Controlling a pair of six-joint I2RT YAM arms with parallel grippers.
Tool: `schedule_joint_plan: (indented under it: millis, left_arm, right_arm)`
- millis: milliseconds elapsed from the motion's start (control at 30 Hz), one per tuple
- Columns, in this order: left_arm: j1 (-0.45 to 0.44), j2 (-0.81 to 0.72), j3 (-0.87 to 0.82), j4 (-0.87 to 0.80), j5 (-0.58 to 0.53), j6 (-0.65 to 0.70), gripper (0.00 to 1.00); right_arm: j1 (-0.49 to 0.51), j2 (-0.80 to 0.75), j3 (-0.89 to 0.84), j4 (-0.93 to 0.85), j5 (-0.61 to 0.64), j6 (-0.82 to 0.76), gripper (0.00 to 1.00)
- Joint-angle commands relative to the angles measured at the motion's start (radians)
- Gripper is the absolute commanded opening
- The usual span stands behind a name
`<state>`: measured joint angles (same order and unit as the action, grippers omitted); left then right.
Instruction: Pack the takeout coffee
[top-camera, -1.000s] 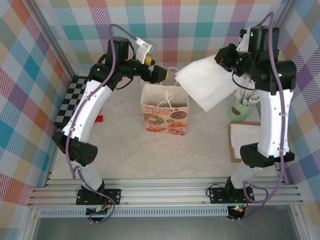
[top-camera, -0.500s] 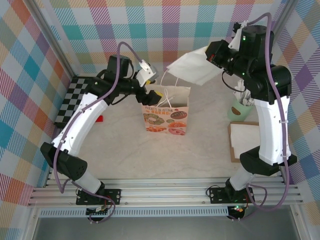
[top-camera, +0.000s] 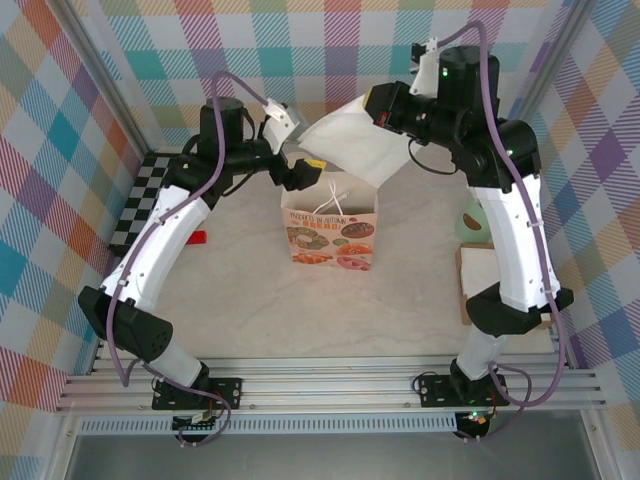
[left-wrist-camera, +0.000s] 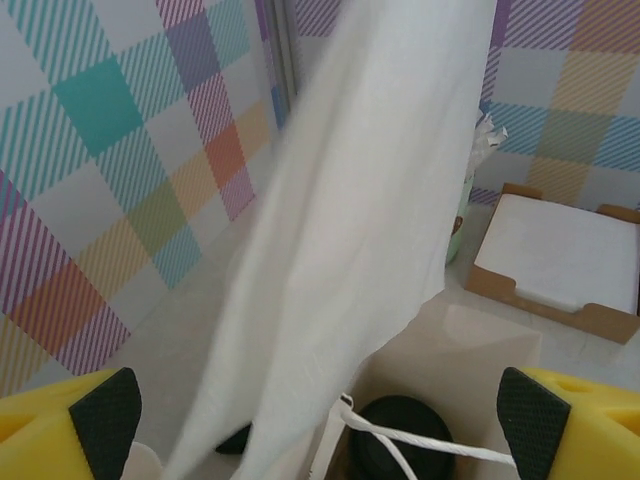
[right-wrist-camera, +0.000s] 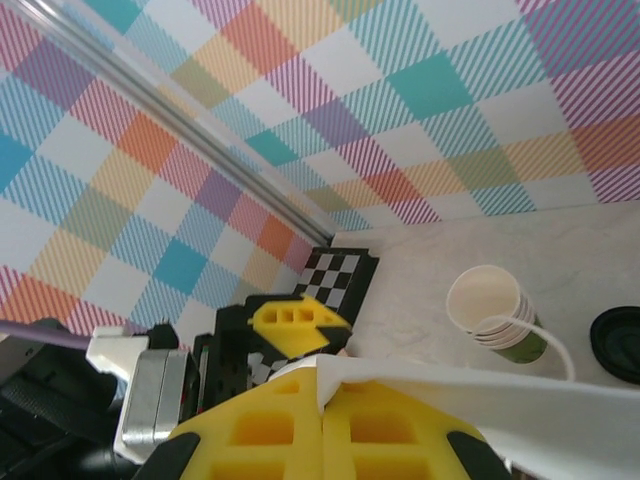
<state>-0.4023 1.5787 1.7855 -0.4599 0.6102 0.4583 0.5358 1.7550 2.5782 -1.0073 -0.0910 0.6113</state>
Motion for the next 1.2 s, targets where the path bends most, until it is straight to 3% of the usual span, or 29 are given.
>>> schedule_joint_plan:
  millis: [0, 100, 267, 433, 533, 567, 633, 733, 833, 933, 1033, 1167]
  left_arm:
    - [0.011, -0.015, 0.053, 0.103, 0.027, -0.029, 0.93]
    - [0.010, 0.019, 0.114, 0.087, 0.047, -0.020, 0.91]
    - [0.007, 0.043, 0.164, 0.082, 0.068, -0.004, 0.76]
    - [0.005, 0.045, 0.198, 0.047, 0.068, -0.015, 0.23]
    - [0.008, 0.038, 0.200, -0.010, -0.011, 0.015, 0.02]
    - [0.009, 0.034, 0.199, -0.023, -0.031, 0.017, 0.00]
    - [0.016, 0.022, 0.197, -0.046, -0.065, 0.021, 0.00]
    - [0.032, 0.011, 0.197, -0.076, -0.097, 0.021, 0.00]
    - [0.053, 0.007, 0.199, -0.107, -0.112, 0.028, 0.00]
    - [0.059, -0.001, 0.200, -0.105, -0.142, 0.032, 0.00]
    - [0.062, -0.001, 0.211, -0.096, -0.157, 0.032, 0.00]
    - [0.063, 0.023, 0.240, -0.152, -0.032, 0.068, 0.00]
  right_arm:
    - [0.030, 0.014, 0.027, 0.059, -0.028, -0.021, 0.00]
    - [0.059, 0.040, 0.029, 0.078, -0.040, -0.022, 0.00]
    - [0.082, 0.084, 0.054, 0.095, -0.055, -0.008, 0.00]
    - [0.084, 0.115, 0.085, 0.078, -0.108, -0.038, 0.00]
    - [0.085, 0.104, 0.090, 0.080, -0.121, -0.095, 0.09]
    - [0.083, 0.096, 0.089, 0.074, -0.119, -0.117, 0.14]
    - [0.083, 0.076, 0.087, 0.039, -0.110, -0.183, 0.38]
    - [0.085, 0.018, 0.021, -0.019, -0.102, -0.319, 0.63]
    - [0.084, -0.092, -0.193, 0.006, -0.150, -0.482, 0.78]
    - [0.084, -0.210, -0.467, 0.108, -0.181, -0.574, 0.82]
    - [0.085, -0.267, -0.671, 0.201, -0.241, -0.638, 0.79]
    - [0.087, -0.249, -0.744, 0.231, -0.272, -0.718, 0.69]
